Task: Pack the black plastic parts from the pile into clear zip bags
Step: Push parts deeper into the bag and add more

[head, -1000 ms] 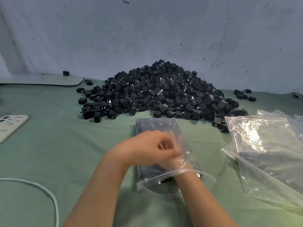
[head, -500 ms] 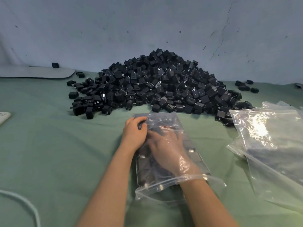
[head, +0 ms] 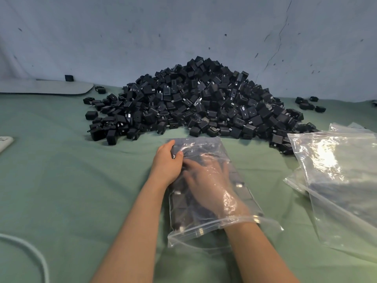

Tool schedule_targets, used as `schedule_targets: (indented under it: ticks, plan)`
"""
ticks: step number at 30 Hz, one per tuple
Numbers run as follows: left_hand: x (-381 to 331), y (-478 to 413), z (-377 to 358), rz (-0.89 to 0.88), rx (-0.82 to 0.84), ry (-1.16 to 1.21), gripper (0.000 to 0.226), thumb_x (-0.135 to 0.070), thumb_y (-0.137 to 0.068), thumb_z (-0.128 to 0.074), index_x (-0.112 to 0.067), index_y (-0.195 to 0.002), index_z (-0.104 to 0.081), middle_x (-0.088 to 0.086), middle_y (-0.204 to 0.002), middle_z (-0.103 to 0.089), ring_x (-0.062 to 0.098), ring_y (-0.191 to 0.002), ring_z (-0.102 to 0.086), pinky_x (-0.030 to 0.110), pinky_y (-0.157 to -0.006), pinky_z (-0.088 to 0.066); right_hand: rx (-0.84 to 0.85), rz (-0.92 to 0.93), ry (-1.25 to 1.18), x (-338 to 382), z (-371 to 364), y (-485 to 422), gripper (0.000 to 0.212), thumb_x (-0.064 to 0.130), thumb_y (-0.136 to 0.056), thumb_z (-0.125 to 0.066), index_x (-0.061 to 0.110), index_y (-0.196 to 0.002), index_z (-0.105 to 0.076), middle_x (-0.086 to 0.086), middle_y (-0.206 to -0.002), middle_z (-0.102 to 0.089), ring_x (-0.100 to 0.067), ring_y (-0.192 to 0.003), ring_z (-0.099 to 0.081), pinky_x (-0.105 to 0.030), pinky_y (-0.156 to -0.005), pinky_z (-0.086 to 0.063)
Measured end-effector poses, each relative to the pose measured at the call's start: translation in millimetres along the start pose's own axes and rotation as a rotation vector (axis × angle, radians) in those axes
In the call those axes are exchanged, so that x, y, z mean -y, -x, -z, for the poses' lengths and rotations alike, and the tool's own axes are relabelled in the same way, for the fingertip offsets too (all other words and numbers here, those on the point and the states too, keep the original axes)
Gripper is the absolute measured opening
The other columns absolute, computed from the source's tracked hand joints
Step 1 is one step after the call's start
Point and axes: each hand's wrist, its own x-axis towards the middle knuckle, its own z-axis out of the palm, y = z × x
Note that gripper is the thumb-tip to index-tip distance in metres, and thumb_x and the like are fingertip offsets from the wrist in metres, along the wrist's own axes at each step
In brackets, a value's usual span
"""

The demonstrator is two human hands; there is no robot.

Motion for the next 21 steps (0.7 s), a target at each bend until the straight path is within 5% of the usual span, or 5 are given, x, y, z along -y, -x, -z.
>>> schedule_targets:
  ticks: [5,13,21]
  plan:
    - [0.3,-0.1,0.5,0.003,0.007,-0.005,0.051,-0.016,-0.095,-0.052,-0.008,-0.144,-0.037,0.010,-0.149,-0.037,0.021,-0.136,-0.036,0.032,-0.114,-0.026,0.007,0.003,0.006,1.2,0.7,-1.3,0.043,0.041,-0.101,-0.026,0.049,-0.144,-0.023,0.002,-0.146,-0.046,-0.018,-0.148,-0.005,-0.055,-0.113,0.016]
    - [0.7,-0.5,1.3,0.012,0.018,0.009,0.052,-0.017,-0.096,-0.052,-0.010,-0.144,-0.036,0.008,-0.149,-0.037,0.021,-0.136,-0.036,0.033,-0.114,-0.026,0.028,0.004,0.009,2.1,4.8,0.7,0.041,0.040,-0.102,-0.027,0.050,-0.142,-0.025,0.005,-0.126,-0.062,-0.019,-0.144,-0.020,-0.060,-0.113,0.013]
    - [-1.1,1.0,2.4,0.018,0.024,0.027,0.051,-0.015,-0.096,-0.051,-0.009,-0.144,-0.036,0.008,-0.149,-0.036,0.021,-0.136,-0.036,0.034,-0.114,-0.026,0.033,-0.005,-0.007,5.1,7.4,-0.5,0.043,0.032,-0.100,-0.029,0.043,-0.142,-0.030,0.004,-0.135,-0.056,-0.018,-0.145,-0.018,-0.058,-0.115,0.011]
